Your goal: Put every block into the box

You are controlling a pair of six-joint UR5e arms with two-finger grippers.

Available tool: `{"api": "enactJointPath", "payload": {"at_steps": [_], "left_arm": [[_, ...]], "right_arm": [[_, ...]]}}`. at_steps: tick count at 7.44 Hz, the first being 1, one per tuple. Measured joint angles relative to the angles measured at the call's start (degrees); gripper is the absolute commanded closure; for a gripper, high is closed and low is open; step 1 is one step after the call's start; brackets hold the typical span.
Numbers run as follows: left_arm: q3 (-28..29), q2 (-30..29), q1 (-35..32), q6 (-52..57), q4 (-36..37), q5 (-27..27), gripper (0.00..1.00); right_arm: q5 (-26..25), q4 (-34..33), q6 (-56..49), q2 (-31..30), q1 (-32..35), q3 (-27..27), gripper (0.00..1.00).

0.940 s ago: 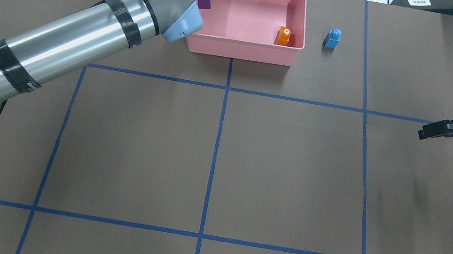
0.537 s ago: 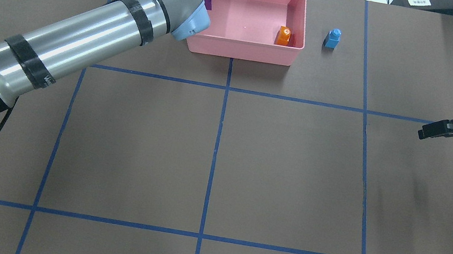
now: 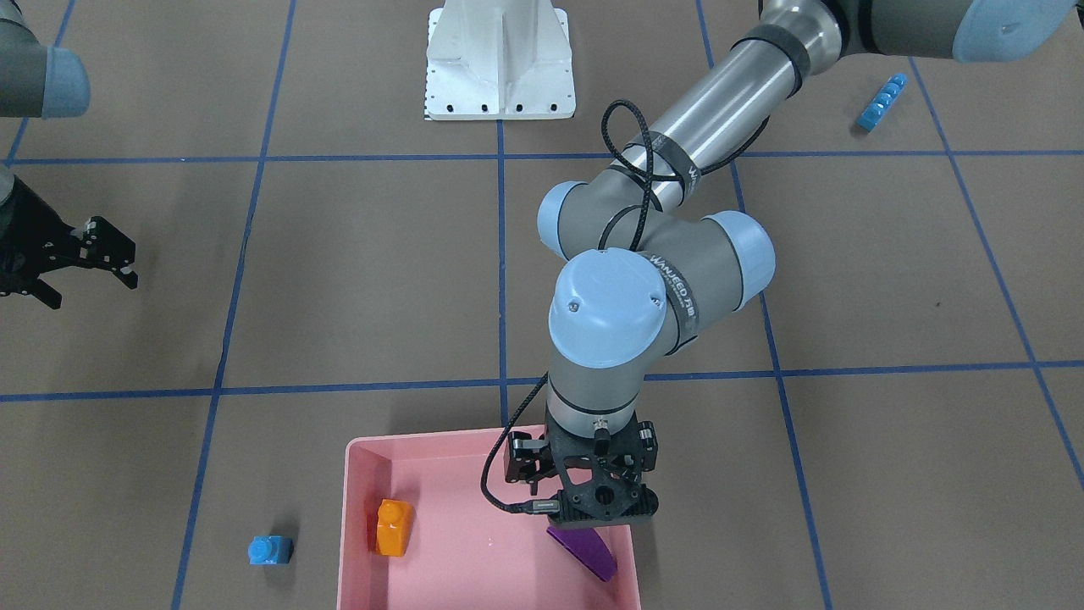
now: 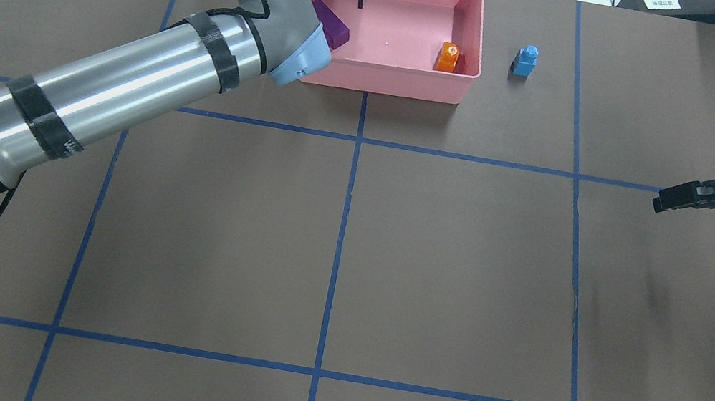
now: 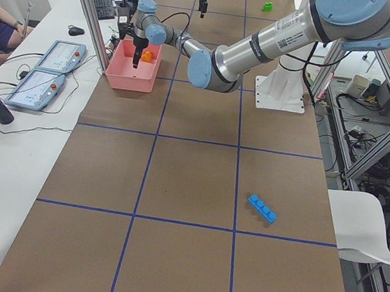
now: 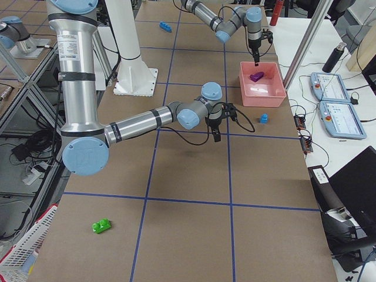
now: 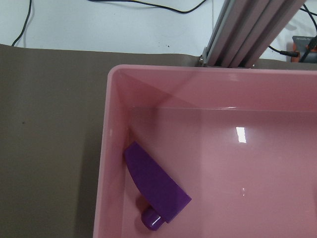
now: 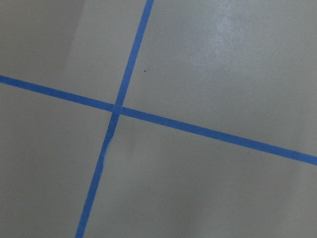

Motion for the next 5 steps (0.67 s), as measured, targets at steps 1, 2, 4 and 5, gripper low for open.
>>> {"api": "enactJointPath", "payload": {"at_steps": [1, 2, 4, 5], "left_arm": [[-5.5, 4.1, -0.2, 1.1, 0.9, -1.9, 0.00], [-11.7, 8.7, -0.4, 3.0, 2.5, -2.8, 0.01], [-26.4, 21.7, -0.5, 8.4, 4.5, -3.4, 0.00], [-34.8, 30.1, -0.5, 12.2, 4.7, -3.5, 0.00]], "right_arm": [[0.0, 0.0, 0.0, 3.3, 0.0, -3.4, 0.01], [0.0, -0.1, 0.0, 7.5, 0.0, -7.8, 0.01], [-0.5, -0.1, 1.1, 17.1, 0.0, -18.0, 0.01], [-1.1, -0.2, 2.5, 22.3, 0.0, -23.6, 0.01]]}}
